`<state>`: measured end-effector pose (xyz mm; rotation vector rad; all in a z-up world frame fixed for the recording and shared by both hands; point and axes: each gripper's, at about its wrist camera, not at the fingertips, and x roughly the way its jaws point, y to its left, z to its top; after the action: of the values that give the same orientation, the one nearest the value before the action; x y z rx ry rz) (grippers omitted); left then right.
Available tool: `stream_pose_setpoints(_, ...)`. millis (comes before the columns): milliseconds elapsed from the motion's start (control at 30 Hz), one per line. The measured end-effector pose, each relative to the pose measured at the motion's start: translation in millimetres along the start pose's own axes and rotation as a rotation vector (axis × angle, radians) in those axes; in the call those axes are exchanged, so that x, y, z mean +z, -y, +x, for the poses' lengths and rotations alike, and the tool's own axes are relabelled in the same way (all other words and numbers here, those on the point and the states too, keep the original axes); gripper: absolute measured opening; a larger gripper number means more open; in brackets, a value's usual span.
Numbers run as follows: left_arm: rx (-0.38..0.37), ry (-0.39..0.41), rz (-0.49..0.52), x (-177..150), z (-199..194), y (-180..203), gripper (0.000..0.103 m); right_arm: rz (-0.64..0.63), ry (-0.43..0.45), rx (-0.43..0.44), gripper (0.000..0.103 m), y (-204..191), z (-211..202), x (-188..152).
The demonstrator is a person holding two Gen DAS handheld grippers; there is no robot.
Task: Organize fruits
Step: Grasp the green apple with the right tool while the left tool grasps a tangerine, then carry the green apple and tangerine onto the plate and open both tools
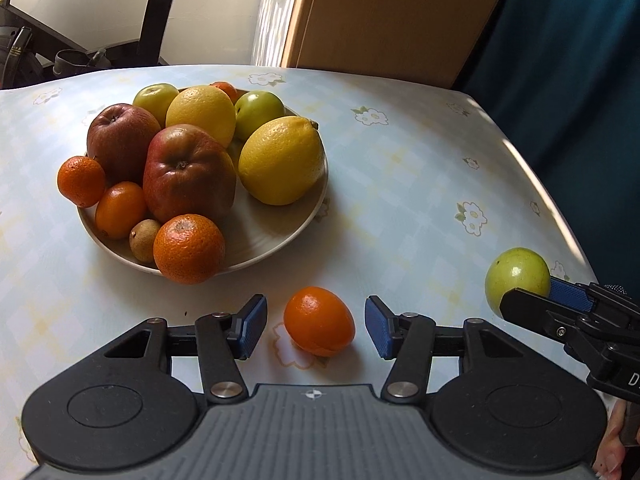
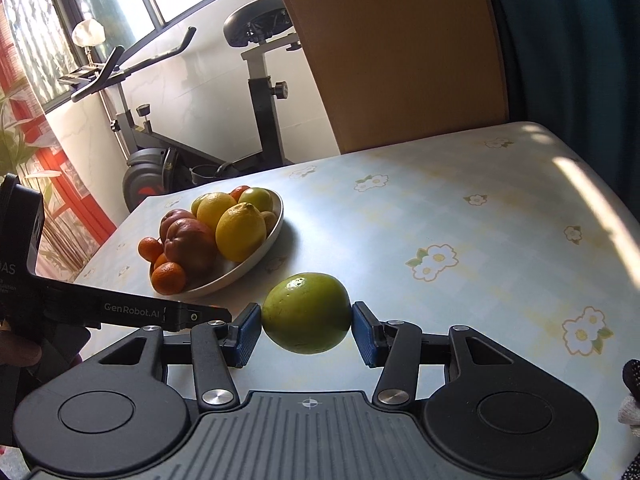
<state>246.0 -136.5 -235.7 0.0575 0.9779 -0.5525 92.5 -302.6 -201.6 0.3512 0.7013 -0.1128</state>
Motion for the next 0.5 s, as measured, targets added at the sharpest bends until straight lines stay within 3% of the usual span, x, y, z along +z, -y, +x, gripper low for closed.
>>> stream_pose_setpoints(233, 0.032, 0.001, 0.038, -7, 8, 6, 0.053, 0.011, -0.001, 0.009, 0.046, 3, 1, -4)
stream_pose_setpoints(333, 0.034, 0.004, 0.043, -9, 8, 7, 0.043, 0.008, -0.009, 0.006, 0.046, 3, 2, -6)
stream_pose_setpoints(500, 0.042, 0.012, 0.056, -13, 8, 11, 0.043, 0.004, -0.015, 0.004, 0.046, 2, 3, -9)
